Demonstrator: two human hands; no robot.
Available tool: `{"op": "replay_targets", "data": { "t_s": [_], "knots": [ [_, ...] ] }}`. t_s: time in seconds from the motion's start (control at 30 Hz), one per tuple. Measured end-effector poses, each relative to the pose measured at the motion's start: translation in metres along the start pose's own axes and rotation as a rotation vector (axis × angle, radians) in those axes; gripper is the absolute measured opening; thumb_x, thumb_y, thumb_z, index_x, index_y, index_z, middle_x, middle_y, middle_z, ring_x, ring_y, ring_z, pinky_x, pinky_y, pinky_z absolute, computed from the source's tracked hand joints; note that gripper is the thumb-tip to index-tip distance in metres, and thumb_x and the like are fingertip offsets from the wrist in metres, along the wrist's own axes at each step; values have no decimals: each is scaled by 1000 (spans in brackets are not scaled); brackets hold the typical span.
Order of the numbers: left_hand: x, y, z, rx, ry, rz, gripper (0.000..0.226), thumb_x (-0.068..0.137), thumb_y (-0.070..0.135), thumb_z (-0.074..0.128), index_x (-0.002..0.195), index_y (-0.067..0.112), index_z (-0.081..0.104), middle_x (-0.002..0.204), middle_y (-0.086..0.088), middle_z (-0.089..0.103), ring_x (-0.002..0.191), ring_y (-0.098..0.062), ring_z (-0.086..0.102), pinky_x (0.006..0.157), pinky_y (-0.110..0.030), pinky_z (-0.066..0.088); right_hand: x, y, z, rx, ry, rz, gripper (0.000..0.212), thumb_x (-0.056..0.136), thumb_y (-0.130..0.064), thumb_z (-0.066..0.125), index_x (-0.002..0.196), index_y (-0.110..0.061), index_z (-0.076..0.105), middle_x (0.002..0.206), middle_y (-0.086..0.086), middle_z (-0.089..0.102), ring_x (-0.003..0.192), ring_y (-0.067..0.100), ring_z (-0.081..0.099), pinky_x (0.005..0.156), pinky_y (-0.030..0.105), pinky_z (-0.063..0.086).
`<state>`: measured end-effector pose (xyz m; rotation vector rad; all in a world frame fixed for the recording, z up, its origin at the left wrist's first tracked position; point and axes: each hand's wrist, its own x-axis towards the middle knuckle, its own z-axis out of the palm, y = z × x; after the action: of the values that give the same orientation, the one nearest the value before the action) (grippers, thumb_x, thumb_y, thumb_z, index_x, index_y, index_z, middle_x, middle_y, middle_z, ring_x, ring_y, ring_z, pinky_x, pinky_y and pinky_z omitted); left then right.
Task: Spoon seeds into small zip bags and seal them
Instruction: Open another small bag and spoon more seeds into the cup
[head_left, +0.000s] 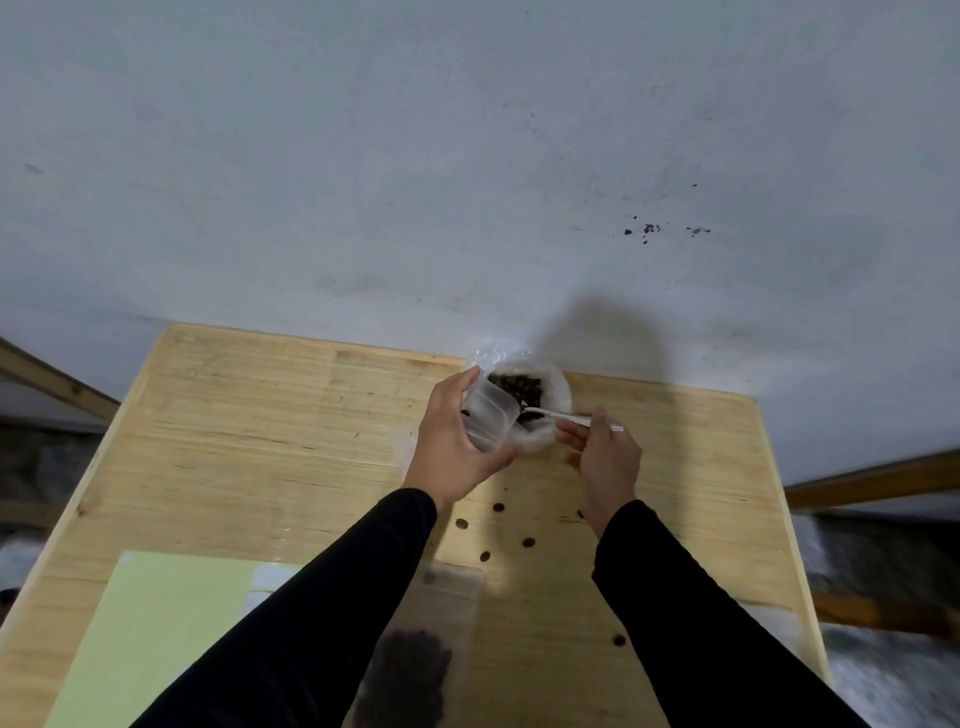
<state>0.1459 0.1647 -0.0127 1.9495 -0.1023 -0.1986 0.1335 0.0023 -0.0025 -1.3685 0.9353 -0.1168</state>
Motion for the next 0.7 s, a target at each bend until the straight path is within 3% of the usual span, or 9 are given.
{"op": "replay_targets", "data": {
  "t_s": [0.1,0.23,0.33,0.47,0.6,0.7],
  "knots": [
    [0,0,0,10,4,6,95,65,37,84,143,23,31,141,8,33,128,-2,34,99,-7,24,1,-4,-6,97,-15,50,24,100,-22,40,89,-9,57,71,8,69,50,7,64,38,18,43],
    [0,-1,-1,3,14,-3,95,65,32,85,142,25,31,140,9,33,126,-2,34,95,-4,24,-1,-22,-16,110,15,-30,24,99,-19,41,89,-7,59,57,1,68,48,7,62,37,18,42],
    [0,-1,0,1,17,-5,95,65,32,86,142,25,30,141,9,33,125,0,33,96,-5,23,-9,-42,-23,108,8,-97,23,99,-17,41,83,-12,56,69,9,67,50,8,61,37,18,42],
    [0,0,1,16,27,-7,96,65,30,86,143,24,30,142,7,33,124,1,32,94,-1,22,-23,-63,-25,28,-65,-190,25,100,-21,40,91,-7,59,71,10,66,53,11,60,38,20,41],
    [2,2,2,36,48,-5,97,63,29,87,143,23,30,141,6,35,127,-5,35,103,-11,27,-43,-69,-20,-189,-179,-426,27,100,-21,42,83,-14,62,69,6,66,53,9,58,39,20,42],
    [2,3,1,34,56,-16,98,63,29,87,143,22,30,142,5,33,129,-7,35,104,-16,27,-50,-65,-22,-434,-235,-669,19,95,-24,50,89,-17,66,71,-5,63,48,1,53,49,17,44]
  ]
}}
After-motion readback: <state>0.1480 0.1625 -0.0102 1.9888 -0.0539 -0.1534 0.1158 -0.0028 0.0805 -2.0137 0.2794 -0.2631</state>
